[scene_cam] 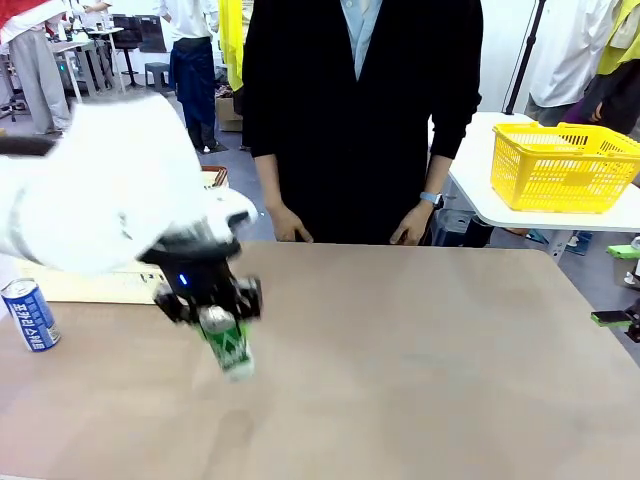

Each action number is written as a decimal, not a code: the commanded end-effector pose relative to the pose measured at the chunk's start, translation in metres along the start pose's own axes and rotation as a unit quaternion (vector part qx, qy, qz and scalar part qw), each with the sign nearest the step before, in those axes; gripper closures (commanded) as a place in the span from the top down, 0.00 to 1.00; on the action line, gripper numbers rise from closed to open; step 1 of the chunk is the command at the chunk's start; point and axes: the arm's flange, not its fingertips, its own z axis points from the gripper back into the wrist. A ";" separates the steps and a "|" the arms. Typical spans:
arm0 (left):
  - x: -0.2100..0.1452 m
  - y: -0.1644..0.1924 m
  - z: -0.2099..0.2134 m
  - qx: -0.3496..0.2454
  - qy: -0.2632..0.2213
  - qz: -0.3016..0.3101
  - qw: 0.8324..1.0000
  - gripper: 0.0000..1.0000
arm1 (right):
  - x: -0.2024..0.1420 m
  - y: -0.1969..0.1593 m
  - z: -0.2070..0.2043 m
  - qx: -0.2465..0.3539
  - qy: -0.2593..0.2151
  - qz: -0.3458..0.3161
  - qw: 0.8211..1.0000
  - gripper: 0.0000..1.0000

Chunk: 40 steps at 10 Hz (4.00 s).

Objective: Place the drinks into the Shopping basket.
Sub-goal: Pick up one drink and place it into the Shopping basket.

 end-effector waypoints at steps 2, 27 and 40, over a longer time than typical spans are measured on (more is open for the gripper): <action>0.050 0.047 0.146 0.051 -0.118 0.029 0.991 0.00 | -0.001 0.004 0.001 0.003 0.000 0.002 1.000 1.00; 0.281 0.289 0.004 0.084 0.017 0.074 0.994 0.00 | -0.001 0.004 0.001 0.003 0.000 0.002 1.000 1.00; 0.231 0.295 0.156 -0.010 -0.055 0.074 0.996 1.00 | -0.001 0.004 0.001 0.003 0.000 0.002 1.000 1.00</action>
